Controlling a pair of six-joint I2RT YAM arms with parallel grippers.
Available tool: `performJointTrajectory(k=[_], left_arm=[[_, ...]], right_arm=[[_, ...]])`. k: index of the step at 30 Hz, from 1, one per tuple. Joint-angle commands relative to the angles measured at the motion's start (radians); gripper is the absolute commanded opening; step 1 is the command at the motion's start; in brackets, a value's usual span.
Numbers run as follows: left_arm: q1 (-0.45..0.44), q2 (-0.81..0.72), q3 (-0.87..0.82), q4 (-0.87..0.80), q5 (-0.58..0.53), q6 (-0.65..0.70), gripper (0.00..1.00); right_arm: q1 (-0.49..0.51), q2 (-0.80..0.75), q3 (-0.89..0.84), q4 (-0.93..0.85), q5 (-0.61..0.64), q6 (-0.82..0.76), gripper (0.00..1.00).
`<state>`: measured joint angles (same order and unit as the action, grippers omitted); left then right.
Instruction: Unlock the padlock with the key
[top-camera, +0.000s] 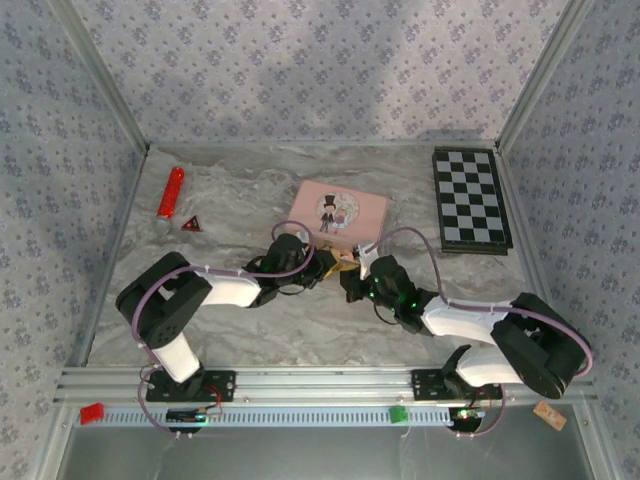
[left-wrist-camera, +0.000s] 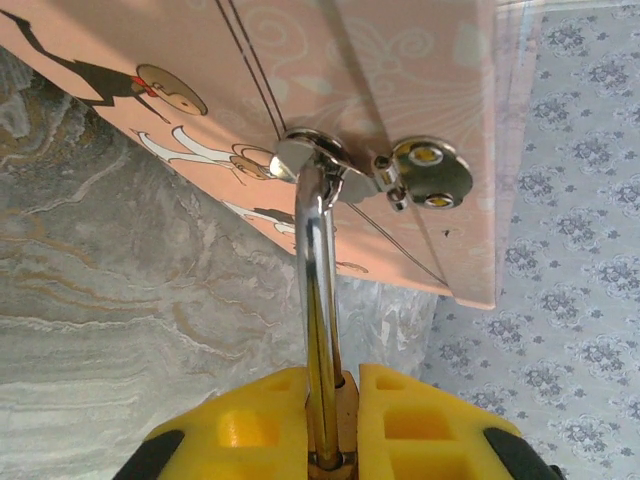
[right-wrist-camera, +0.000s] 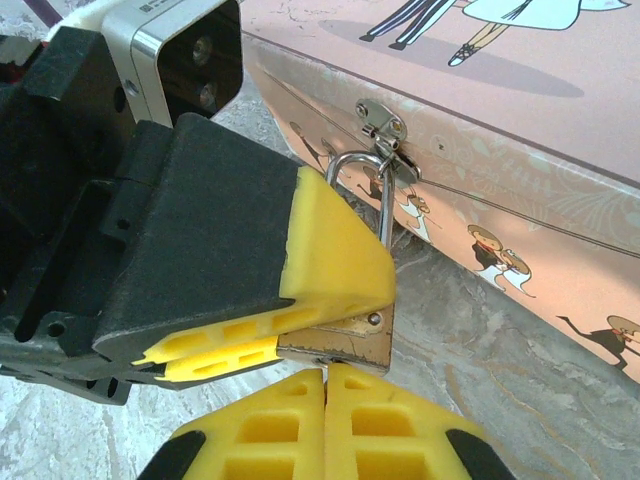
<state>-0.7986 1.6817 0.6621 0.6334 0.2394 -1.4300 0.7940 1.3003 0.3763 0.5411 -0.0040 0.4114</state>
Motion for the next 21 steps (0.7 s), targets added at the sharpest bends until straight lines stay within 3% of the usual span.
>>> performJointTrajectory(k=[1,5,10,21], left_arm=[[0.014,-0.044,0.038,0.056,-0.037,0.052,0.17],[0.015,-0.048,0.028,0.051,-0.042,0.056,0.34],[0.021,-0.050,0.008,0.069,-0.054,0.057,0.46],[0.054,-0.082,-0.012,-0.012,-0.069,0.093,0.52]], right_arm=[[-0.011,0.012,-0.019,-0.013,0.002,0.028,0.00],[-0.008,0.028,-0.016,-0.004,-0.004,0.033,0.00],[-0.009,0.033,-0.018,-0.003,-0.004,0.038,0.00],[-0.031,0.037,-0.023,0.002,-0.035,0.093,0.00]])
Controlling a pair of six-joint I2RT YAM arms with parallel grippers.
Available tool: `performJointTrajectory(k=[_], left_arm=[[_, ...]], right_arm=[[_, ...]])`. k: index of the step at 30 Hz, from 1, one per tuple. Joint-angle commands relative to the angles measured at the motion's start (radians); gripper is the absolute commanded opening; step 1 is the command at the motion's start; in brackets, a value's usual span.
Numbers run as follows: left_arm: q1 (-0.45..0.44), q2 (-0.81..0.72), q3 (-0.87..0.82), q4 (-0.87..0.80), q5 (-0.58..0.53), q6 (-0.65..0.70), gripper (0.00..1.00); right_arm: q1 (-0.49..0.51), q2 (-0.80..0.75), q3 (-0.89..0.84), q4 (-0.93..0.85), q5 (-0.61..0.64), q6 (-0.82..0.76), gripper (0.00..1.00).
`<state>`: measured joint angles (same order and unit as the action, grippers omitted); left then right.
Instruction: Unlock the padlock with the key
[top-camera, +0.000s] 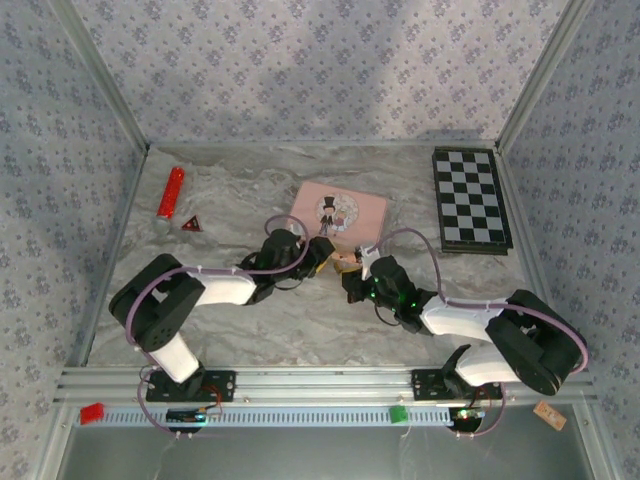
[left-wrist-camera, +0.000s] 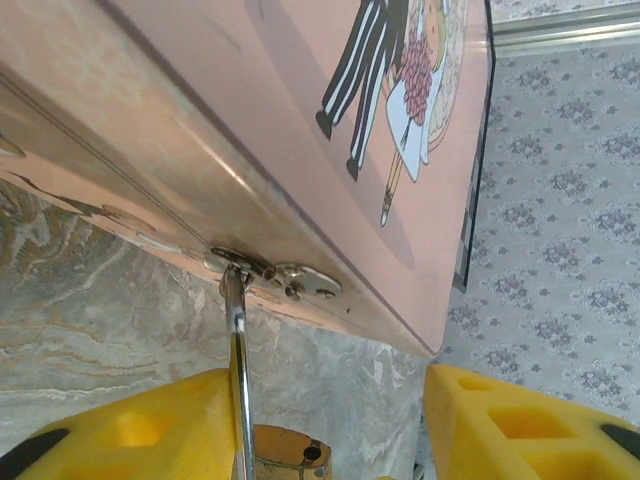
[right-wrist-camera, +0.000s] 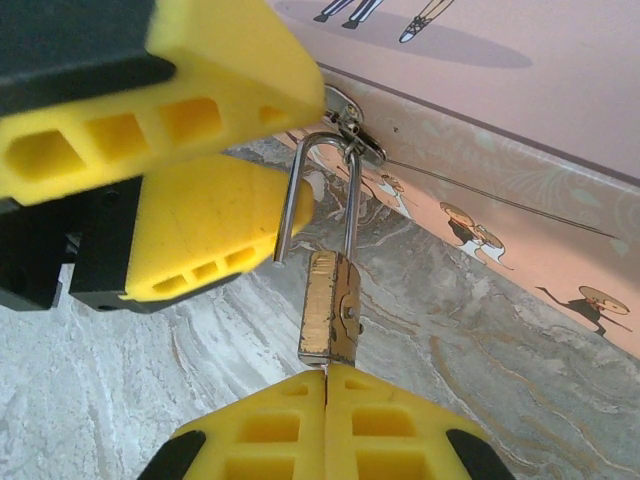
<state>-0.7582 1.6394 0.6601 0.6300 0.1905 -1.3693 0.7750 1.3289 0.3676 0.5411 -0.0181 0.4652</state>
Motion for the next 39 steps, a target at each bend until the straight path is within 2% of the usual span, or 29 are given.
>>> performJointTrajectory(k=[1,3,10,15,18,23,26,29,36,39], left_arm=[[0.020,-0.044,-0.015,-0.014,-0.023,0.036,0.53],[0.032,-0.057,-0.020,-0.041,-0.030,0.053,0.59],[0.071,-0.124,-0.005,-0.187,-0.042,0.175,0.61],[0.098,-0.178,0.021,-0.312,-0.046,0.348,0.61],[0.135,-0.192,0.054,-0.456,-0.066,0.467,0.61],[0.196,-0.268,0.029,-0.498,-0.070,0.558,0.61],[0.210,-0.309,0.042,-0.567,-0.129,0.607,0.61],[0.239,-0.327,0.042,-0.593,-0.141,0.631,0.61],[0.325,-0.315,0.063,-0.630,-0.088,0.679,0.60],[0.347,-0.304,0.091,-0.638,-0.061,0.716,0.60]], right_arm=[[-0.015,0.013,-0.017,0.008,-0.026,0.047,0.00],[-0.024,0.021,-0.022,0.019,-0.035,0.061,0.00],[-0.042,0.034,-0.035,0.035,-0.055,0.088,0.00],[-0.062,0.044,-0.031,0.032,-0.086,0.117,0.00],[-0.065,0.057,-0.022,0.028,-0.103,0.118,0.00],[-0.071,0.081,-0.009,0.025,-0.131,0.116,0.02],[-0.074,0.103,-0.006,0.051,-0.166,0.093,0.07],[-0.076,0.124,0.005,0.043,-0.178,0.070,0.13],[-0.086,0.105,0.029,-0.016,-0.174,0.022,0.31],[-0.090,0.080,0.035,-0.044,-0.165,-0.008,0.33]])
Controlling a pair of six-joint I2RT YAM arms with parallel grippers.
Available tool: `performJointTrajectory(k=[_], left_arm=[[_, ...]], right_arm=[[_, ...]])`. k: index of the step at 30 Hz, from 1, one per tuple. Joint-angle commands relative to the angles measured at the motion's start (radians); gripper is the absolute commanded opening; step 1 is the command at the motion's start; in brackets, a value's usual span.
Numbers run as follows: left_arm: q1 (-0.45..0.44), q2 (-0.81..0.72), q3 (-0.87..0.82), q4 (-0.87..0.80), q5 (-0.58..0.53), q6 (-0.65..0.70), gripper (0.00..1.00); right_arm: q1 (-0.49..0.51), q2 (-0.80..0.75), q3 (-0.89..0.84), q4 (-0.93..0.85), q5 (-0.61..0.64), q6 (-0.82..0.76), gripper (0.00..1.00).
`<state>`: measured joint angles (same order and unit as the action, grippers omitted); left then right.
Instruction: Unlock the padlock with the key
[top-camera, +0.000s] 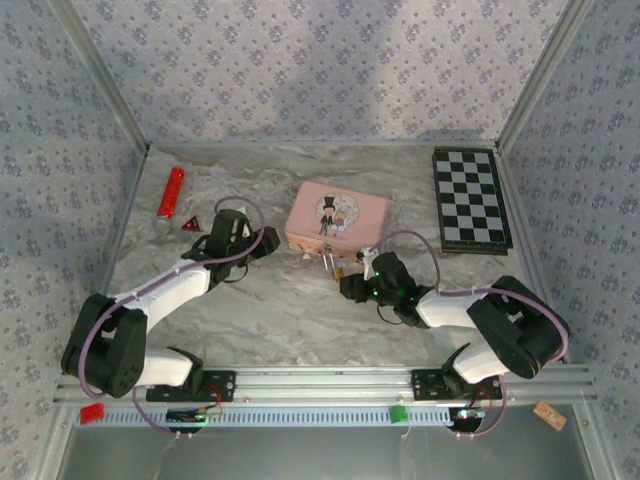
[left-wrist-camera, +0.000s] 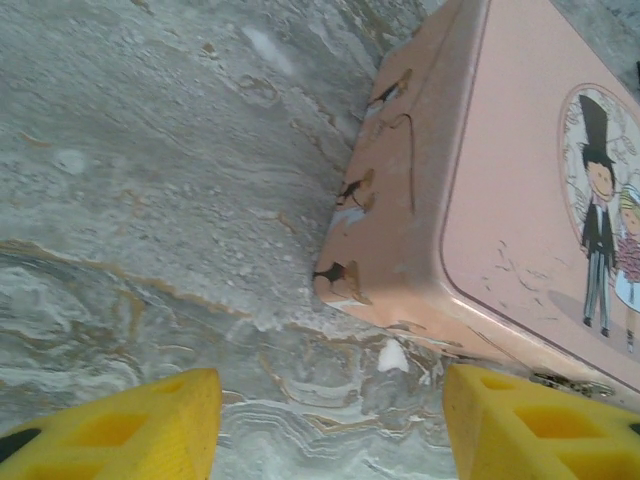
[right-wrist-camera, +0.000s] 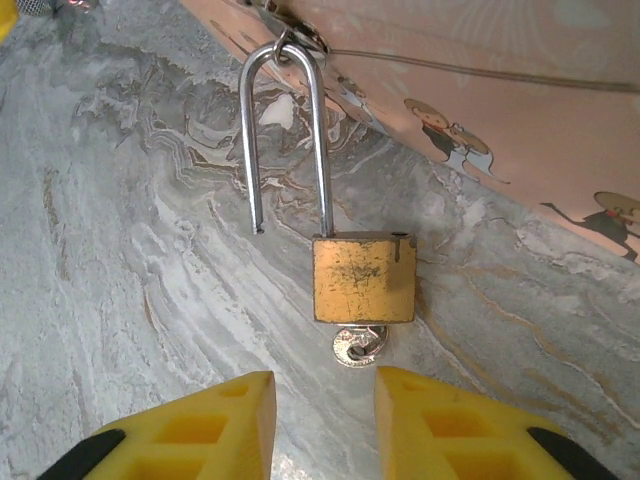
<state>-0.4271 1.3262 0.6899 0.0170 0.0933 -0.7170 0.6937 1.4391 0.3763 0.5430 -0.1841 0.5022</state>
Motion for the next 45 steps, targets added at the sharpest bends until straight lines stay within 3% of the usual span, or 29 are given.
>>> performJointTrajectory(k=[1,6,12,15,24,28,35,45], left_arm=[[0.017,0.014,0.079,-0.033,0.040,0.083,0.60],[0.022,0.107,0.204,-0.070,0.090,0.180,0.61],[0.022,0.269,0.326,-0.052,0.216,0.188,0.60],[0.011,0.317,0.353,-0.044,0.236,0.180,0.60],[-0.065,0.403,0.397,-0.027,0.314,0.173,0.60],[-0.108,0.438,0.422,-0.034,0.324,0.163,0.60],[-0.149,0.449,0.439,-0.035,0.309,0.137,0.60],[-0.145,0.421,0.408,-0.015,0.230,0.097,0.58]], right_arm=[[-0.013,-0.036,0.030,-0.054,0.001,-0.052,0.33],[-0.058,-0.007,0.080,-0.090,-0.052,-0.075,0.34],[-0.135,0.060,0.119,-0.026,-0.129,-0.079,0.54],[-0.173,0.095,0.155,-0.032,-0.160,-0.104,0.57],[-0.323,0.230,0.232,0.033,-0.329,-0.063,0.54],[-0.377,0.271,0.198,0.193,-0.384,0.044,0.53],[-0.388,0.256,0.106,0.395,-0.321,0.232,0.51],[-0.386,0.341,0.035,0.649,-0.289,0.366,0.48]])
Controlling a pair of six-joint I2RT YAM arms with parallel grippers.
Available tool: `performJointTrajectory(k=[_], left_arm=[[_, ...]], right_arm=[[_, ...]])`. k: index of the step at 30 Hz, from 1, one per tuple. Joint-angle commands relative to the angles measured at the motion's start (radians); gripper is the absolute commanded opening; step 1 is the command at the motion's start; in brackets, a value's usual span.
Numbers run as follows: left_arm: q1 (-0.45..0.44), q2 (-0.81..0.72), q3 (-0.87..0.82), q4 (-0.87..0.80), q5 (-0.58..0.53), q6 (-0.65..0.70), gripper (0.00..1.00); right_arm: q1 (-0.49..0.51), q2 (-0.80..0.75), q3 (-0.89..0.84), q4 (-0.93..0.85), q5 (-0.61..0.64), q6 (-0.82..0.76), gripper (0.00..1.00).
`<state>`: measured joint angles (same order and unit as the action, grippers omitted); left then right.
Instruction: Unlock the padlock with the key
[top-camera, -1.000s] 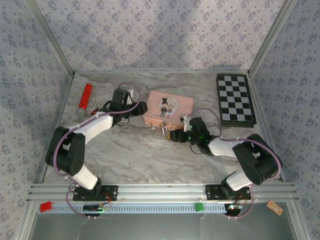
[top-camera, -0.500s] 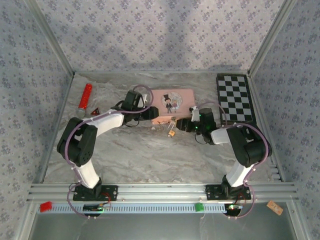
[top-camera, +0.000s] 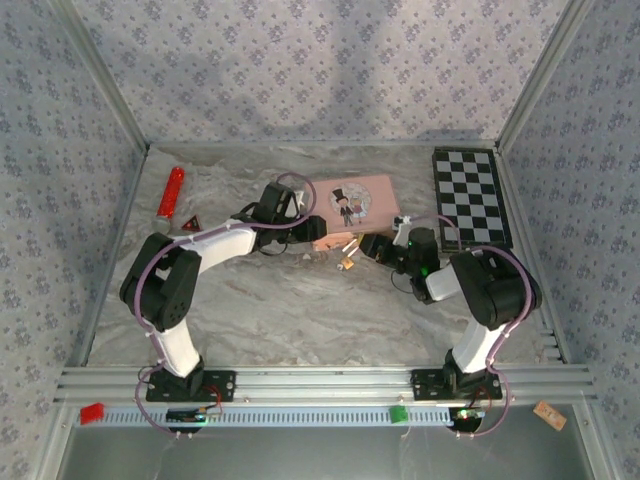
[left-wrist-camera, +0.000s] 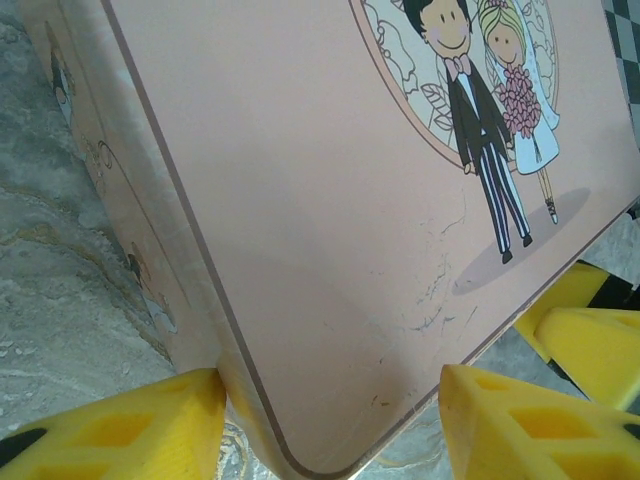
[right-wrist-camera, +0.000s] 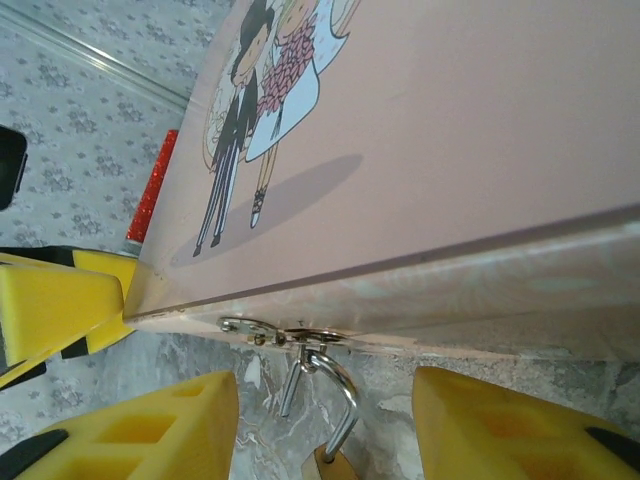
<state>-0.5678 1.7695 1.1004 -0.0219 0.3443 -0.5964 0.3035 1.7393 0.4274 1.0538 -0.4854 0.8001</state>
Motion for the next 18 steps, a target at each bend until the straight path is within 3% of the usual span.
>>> performJointTrajectory(k=[1,18], left_arm=[[-0.002,-0.022,-0.001,0.024,-0.024,-0.028,0.58],[0.008,-0.028,-0.007,0.014,-0.039,-0.048,0.58]], right_arm=[[0.006,0.057,-0.015,0.158,0.010,0.076,0.46],[0.030,0.191,-0.046,0.334,-0.022,0.121,0.39]])
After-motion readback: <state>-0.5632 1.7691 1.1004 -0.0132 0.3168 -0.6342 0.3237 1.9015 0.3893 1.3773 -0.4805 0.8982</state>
